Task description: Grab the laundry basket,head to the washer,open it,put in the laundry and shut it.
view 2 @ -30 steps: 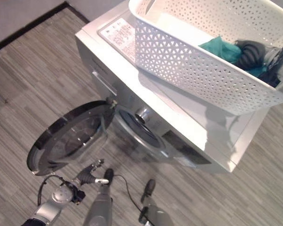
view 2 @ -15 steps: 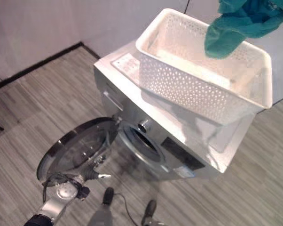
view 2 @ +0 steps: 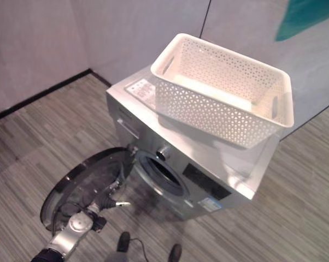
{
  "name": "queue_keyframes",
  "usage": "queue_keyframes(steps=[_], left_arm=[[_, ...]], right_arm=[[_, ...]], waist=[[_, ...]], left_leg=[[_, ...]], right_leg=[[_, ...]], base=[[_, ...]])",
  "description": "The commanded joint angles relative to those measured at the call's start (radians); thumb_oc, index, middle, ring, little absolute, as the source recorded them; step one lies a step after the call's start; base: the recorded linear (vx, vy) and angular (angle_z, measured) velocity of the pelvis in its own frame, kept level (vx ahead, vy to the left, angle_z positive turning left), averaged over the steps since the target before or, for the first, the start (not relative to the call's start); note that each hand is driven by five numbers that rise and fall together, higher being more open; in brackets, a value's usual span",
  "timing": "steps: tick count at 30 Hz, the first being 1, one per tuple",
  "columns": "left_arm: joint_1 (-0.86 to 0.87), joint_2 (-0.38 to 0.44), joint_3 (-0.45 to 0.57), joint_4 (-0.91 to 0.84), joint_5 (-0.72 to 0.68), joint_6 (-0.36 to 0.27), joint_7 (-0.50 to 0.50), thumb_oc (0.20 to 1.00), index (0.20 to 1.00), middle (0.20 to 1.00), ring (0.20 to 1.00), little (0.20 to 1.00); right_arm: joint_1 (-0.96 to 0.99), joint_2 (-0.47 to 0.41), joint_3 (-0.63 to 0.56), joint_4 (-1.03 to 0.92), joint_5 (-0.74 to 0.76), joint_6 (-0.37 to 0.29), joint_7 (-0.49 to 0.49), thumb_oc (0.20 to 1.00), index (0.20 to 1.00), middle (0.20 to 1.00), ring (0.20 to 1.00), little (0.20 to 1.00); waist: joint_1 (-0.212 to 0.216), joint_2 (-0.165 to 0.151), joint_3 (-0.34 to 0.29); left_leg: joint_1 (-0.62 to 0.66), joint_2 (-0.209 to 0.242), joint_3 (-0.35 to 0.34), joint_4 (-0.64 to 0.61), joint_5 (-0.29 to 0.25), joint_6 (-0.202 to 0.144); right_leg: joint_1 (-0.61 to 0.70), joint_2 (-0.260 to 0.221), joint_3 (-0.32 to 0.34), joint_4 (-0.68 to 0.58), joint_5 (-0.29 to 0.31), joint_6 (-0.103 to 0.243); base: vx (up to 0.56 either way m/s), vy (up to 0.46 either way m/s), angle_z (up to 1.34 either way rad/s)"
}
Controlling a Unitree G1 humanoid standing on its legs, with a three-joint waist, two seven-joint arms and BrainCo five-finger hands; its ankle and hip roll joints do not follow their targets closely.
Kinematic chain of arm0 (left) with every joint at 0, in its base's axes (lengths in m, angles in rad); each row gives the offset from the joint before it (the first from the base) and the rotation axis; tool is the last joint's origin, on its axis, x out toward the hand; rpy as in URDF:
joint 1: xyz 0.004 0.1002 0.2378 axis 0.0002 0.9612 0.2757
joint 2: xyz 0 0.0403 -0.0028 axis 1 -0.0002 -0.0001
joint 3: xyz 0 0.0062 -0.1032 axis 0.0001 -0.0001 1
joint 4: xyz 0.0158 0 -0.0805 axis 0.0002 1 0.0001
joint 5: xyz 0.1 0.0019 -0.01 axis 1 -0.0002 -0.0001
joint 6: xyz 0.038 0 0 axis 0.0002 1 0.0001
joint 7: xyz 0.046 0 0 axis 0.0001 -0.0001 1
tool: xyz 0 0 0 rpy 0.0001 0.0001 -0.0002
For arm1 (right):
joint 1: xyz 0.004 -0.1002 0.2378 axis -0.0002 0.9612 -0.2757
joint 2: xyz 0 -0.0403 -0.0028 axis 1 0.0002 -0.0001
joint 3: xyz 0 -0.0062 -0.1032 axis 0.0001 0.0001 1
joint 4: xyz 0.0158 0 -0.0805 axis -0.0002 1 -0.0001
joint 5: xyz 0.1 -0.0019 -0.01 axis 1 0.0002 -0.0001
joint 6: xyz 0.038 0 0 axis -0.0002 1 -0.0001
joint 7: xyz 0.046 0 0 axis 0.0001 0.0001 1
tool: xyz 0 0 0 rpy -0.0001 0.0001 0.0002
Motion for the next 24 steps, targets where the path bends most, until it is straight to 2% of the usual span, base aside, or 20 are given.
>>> queue_keyframes(steps=[1,2,5,6,8,10,13,16,19,20,24], left_arm=[[-0.057,-0.013,-0.006,0.017,0.04,-0.042,0.03,1.0,1.0,1.0,1.0,1.0],[-0.035,-0.04,0.023,0.01,0.058,-0.048,0.028,1.0,1.0,1.0,1.0,1.0],[-0.026,-0.041,0.029,0.01,0.067,-0.049,0.026,1.0,1.0,1.0,1.0,1.0],[-0.01,-0.061,0.064,0.009,0.08,-0.051,0.025,1.0,1.0,1.0,1.0,1.0],[-0.002,-0.05,0.07,0.004,0.087,-0.052,0.025,1.0,1.0,1.0,1.0,1.0],[0.003,-0.046,0.075,0.002,0.095,-0.049,0.024,1.0,1.0,1.0,1.0,1.0],[0.001,-0.046,0.072,-0.003,0.11,-0.048,0.022,1.0,1.0,1.0,1.0,1.0],[0.012,-0.038,0.081,-0.016,0.116,-0.048,0.021,1.0,1.0,1.0,1.0,1.0],[0.034,-0.032,0.096,-0.029,0.122,-0.044,0.017,1.0,1.0,1.0,1.0,1.0],[0.072,-0.023,0.122,-0.051,0.121,-0.04,0.013,1.0,1.0,1.0,1.0,1.0],[0.103,-0.014,0.131,-0.056,0.103,-0.032,0.014,1.0,1.0,1.0,1.0,1.0]], right_arm=[[0.024,-0.109,-0.094,-0.068,-0.14,0.063,-0.081,0.2,0.2,0.2,0.2,0.2],[0.18,-0.136,-0.215,-0.141,-0.252,0.093,-0.099,0.2,0.2,0.2,0.2,0.2],[0.314,-0.118,-0.338,-0.185,-0.279,0.095,-0.101,0.2,0.2,0.2,0.2,0.2],[0.516,-0.066,-0.502,-0.261,-0.33,0.095,-0.111,0.2,0.2,0.2,0.2,0.2],[0.669,-0.018,-0.635,-0.313,-0.352,0.093,-0.104,0.2,0.2,0.2,0.2,0.2],[0.872,0.082,-0.796,-0.391,-0.376,0.09,-0.09,0.2,0.2,0.2,0.2,0.2],[1.094,0.262,-0.934,-0.492,-0.372,0.067,-0.063,0.2,0.2,0.2,0.2,0.2],[1.269,0.426,-1.002,-0.545,-0.359,0.054,-0.03,0.2,0.2,0.2,0.2,0.2],[1.373,0.576,-1.002,-0.567,-0.317,0.038,0.003,0.2,0.2,0.2,0.2,0.2],[1.446,0.742,-0.939,-0.582,-0.202,0.009,0.057,0.2,0.2,0.2,0.2,0.2],[1.502,0.882,-0.828,-0.521,0.036,-0.054,0.127,0.2,0.2,0.2,0.2,0.2]], waist=[[-0.014,0.012,-0.021],[-0.04,0.039,-0.02],[-0.049,0.04,-0.021],[-0.084,0.062,-0.02],[-0.09,0.053,-0.021],[-0.097,0.049,-0.017],[-0.101,0.05,-0.01],[-0.104,0.056,-0.005],[-0.111,0.061,-0.004],[-0.13,0.073,0.004],[-0.141,0.083,0.02]], left_leg=[[0.001,-0.001,-0.008,-0.043,-0.035,0.016],[0.01,-0.002,0.003,-0.043,-0.04,0.019],[0.013,0.001,0.008,-0.043,-0.042,0.02],[0.021,0.003,0.021,-0.043,-0.047,0.023],[0.024,0.005,0.026,-0.043,-0.049,0.024],[0.028,0.007,0.036,-0.043,-0.051,0.026],[0.034,0.009,0.049,-0.043,-0.053,0.029],[0.038,0.011,0.066,-0.043,-0.054,0.03],[0.044,0.014,0.076,-0.043,-0.056,0.034],[0.048,0.015,0.095,-0.043,-0.06,0.037],[0.057,0.014,0.115,-0.043,-0.061,0.043]], right_leg=[[0.149,-0.027,-0.003,0.023,-0.15,0.082],[0.15,-0.031,0.008,0.021,-0.149,0.085],[0.15,-0.031,0.011,0.022,-0.148,0.086],[0.149,-0.034,0.025,0.022,-0.146,0.088],[0.148,-0.033,0.03,0.023,-0.145,0.088],[0.144,-0.035,0.038,0.024,-0.144,0.089],[0.139,-0.037,0.049,0.027,-0.142,0.089],[0.135,-0.04,0.06,0.026,-0.14,0.089],[0.133,-0.042,0.069,0.025,-0.136,0.089],[0.127,-0.047,0.084,0.018,-0.128,0.09],[0.123,-0.052,0.097,0.017,-0.123,0.089]], base=[[0.04,-0.005,-0.13],[0.03,-0.001,-0.18],[0.02,0.0,-0.1],[0.02,0.0,-0.18],[0.02,0.0,-0.2],[0.02,0.001,-0.08],[0.01,-0.001,-0.11],[0.01,-0.001,-0.2],[0.0,-0.003,-0.22],[0.02,-0.01,-0.06],[-0.01,0.008,-0.22]])
